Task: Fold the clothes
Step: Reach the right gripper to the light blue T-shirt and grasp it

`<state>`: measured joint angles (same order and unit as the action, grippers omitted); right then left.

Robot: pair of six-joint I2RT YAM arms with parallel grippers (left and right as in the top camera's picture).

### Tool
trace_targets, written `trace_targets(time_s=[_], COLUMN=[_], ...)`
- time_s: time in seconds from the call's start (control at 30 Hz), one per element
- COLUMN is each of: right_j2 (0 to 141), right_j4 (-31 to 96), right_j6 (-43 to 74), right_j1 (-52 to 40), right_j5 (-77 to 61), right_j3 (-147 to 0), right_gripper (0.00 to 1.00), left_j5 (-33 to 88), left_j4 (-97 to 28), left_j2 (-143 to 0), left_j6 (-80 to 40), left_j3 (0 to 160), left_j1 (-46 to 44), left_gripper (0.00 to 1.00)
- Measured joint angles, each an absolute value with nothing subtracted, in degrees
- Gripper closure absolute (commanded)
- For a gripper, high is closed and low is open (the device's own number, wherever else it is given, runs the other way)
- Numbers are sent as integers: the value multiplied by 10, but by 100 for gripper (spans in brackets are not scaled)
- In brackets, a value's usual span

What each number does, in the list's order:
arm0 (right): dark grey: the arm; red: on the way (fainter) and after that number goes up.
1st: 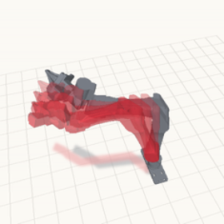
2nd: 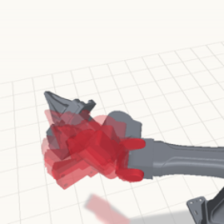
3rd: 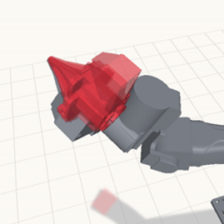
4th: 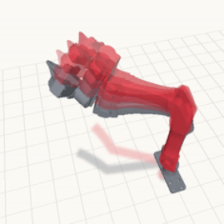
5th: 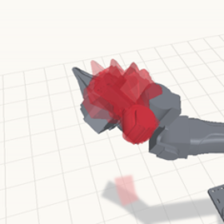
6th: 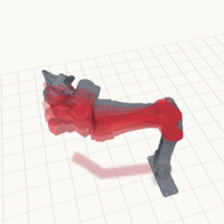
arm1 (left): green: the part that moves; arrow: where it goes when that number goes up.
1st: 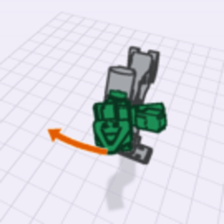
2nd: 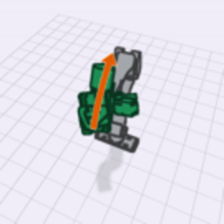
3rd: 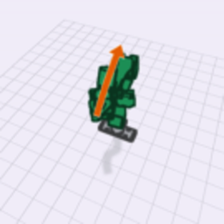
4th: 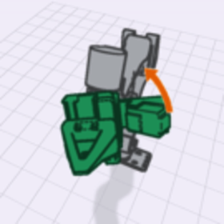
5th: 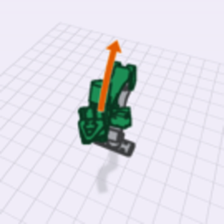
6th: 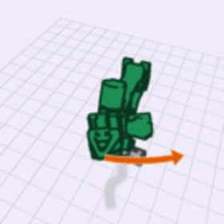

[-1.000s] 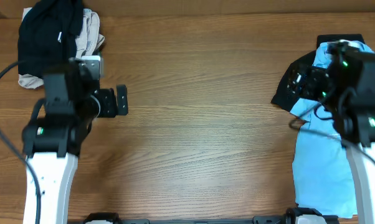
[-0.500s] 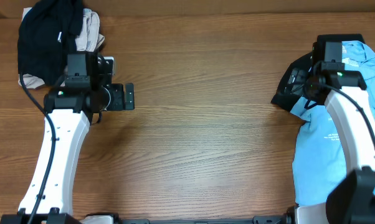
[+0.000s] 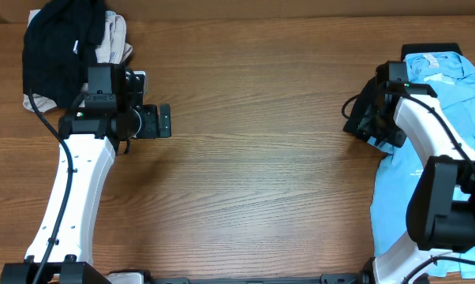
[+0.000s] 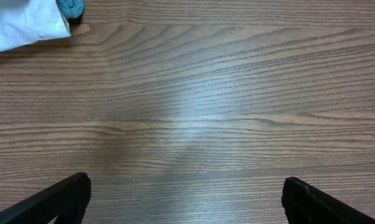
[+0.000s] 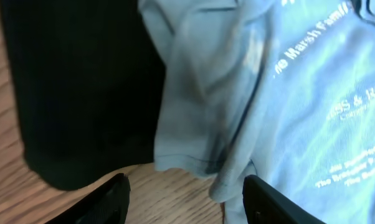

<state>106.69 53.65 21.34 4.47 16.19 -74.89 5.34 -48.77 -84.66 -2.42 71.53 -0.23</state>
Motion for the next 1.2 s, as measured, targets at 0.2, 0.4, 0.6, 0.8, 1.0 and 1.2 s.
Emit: trace_targets(time_s=[0.2,0.4,0.6,0.8,1.0,1.2], right_j2=[1068,1068,1068,1068,1068,1068], right_j4=[503,465,460,489,628,789], right_j6=[240,249,249,254,253,222], right_j1=[47,60,61,61,61,60], right_j5=[179,184,185,187,188,164], right_j3=[-732,-684,-679,-685,-781,-968], right_gripper=[39,60,90,96,96,96], left_j5=[53,53,53,53,53,46], left_j4=[-487,-487,-487,-477,-480,-507], left_j2=[-847,-847,-847,-847,-849,-852], left_j6=[-24,-24,-24,-24,-24,-24], left_j3=[715,715,715,715,743,825], left_j1=[-2,-2,-2,-2,-2,-2], left_gripper=[0,0,0,12,14,12])
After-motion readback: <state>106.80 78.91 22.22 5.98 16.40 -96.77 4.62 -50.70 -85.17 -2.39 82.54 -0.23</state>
